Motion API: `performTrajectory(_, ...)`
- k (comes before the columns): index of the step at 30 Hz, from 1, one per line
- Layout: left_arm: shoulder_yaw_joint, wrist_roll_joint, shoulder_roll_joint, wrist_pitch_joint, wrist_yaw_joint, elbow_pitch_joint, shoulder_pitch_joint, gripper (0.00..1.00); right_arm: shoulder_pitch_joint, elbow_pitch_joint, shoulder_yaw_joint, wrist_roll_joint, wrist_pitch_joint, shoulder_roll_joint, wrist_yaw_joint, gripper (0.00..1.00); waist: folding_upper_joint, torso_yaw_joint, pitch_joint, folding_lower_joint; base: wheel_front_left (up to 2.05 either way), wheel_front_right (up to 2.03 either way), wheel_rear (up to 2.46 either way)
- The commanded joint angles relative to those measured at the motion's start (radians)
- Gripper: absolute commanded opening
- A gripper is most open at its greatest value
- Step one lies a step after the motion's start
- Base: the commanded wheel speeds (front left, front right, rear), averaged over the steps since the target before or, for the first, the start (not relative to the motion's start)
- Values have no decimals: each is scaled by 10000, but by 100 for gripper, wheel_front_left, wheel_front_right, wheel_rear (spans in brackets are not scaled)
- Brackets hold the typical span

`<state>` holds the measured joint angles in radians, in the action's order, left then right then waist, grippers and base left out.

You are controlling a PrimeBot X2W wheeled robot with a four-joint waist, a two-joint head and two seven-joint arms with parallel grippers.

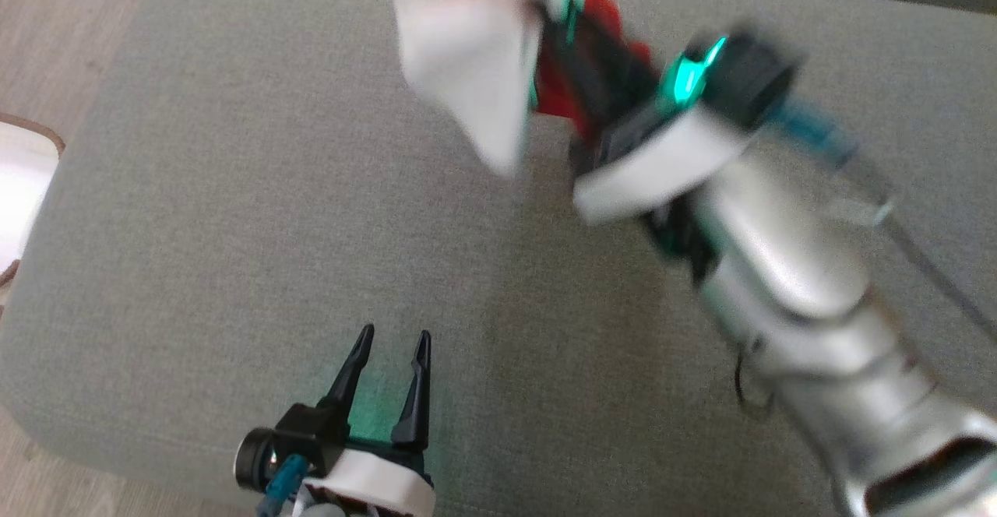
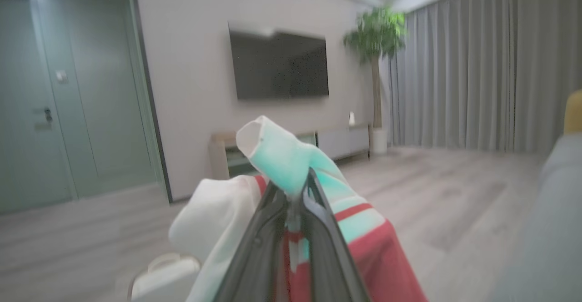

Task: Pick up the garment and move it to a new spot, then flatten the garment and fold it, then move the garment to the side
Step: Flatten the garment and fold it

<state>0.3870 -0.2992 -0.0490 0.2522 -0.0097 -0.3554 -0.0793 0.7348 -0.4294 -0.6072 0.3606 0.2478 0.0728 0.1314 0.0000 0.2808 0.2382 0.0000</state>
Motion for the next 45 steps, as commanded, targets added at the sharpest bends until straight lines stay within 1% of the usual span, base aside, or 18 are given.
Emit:
performTrajectory(1, -290, -4, -13, 95, -23, 131, 20, 100, 996, 980, 419, 621, 135, -225, -7, 0, 0, 26, -157, 0, 0, 0, 0)
performTrajectory(3, -333, 0, -13, 95, -29, 74, 79, 100, 1371, 1190, 921, 898, 136, -225, -7, 0, 0, -1, -250, 0, 0, 0, 0)
performTrajectory(6, -415, -13, -13, 95, -35, 48, 127, 100, 1451, 846, 1630, 662, 137, -225, -7, 0, 0, -127, -273, 0, 0, 0, 0)
performTrajectory(7, -425, -27, -13, 95, -39, 51, 131, 100, 1343, 541, 1927, 550, 137, -225, -7, 13, 0, -183, -258, 0, 0, 0, 0)
performTrajectory(8, -419, -42, -13, 95, -46, 51, 125, 100, 1177, 139, 2252, 440, 137, -225, -7, 38, 0, -231, -232, 0, 0, 0, 0)
performTrajectory(9, -417, -66, -13, 95, -56, 38, 113, 100, 974, -387, 2603, 293, 127, -206, -7, 76, 0, -288, -201, 0, 0, 0, 0)
performTrajectory(10, -416, -75, -13, 95, -65, 14, 98, 100, 764, -929, 2960, 128, 114, -119, -7, 100, 0, -348, -167, 0, 0, 0, 0)
performTrajectory(11, -401, -80, -13, 95, -76, -10, 77, 100, 544, -1448, 3348, -25, 112, 6, -7, 100, 0, -393, -121, 0, 0, 0, 0)
performTrajectory(12, -401, -80, -13, 95, -76, -10, 77, 100, 544, -1448, 3348, -25, 112, 6, -7, 100, 0, -393, -121, 0, 0, 0, 0)
performTrajectory(17, -325, -61, -13, 95, -108, -120, -97, 100, -272, -3687, 4935, -969, 111, 793, -7, 100, 0, -549, 106, 0, 0, 0, 0)
performTrajectory(21, -402, -7, -13, 95, -108, -159, -180, 100, -583, -3909, 5470, -1521, 133, 771, -7, 100, 0, -695, 203, 0, 0, 0, 0)
performTrajectory(24, -467, 56, -13, 95, -134, -191, -206, 100, -843, -3580, 5418, -1825, 135, 503, -7, 100, 0, -760, 190, 0, 0, 0, 0)
performTrajectory(27, -465, 73, -13, 95, -147, -217, -259, 100, -1041, -3175, 5024, -1849, 137, 171, -7, 100, 0, -757, 176, 0, 0, 0, 0)
performTrajectory(32, -261, -5, -12, 95, -174, -199, -344, 100, -1364, -3145, 3432, -1443, 138, -147, -7, 100, 0, -534, 184, 0, 0, 0, 0)
performTrajectory(35, -150, -65, -12, 95, -155, -221, -315, 100, -1379, -3353, 2940, -1033, 138, -199, -7, 100, 0, -337, 205, 0, 0, 0, 0)
performTrajectory(38, -66, -75, -12, 95, -168, -267, -297, 100, -1236, -3679, 2994, -967, 138, -215, -7, 100, 0, -117, 282, 0, 0, 0, 0)
performTrajectory(44, 48, -123, -12, 95, -105, -213, -326, 100, -908, -4041, 4032, -1658, 139, -223, -7, 100, 0, 366, 434, 0, 0, 0, 0)
performTrajectory(45, 47, -123, -12, 95, -105, -206, -320, 100, -912, -4091, 4144, -1645, 139, -223, -7, 87, 0, 395, 434, 0, 0, 0, 0)
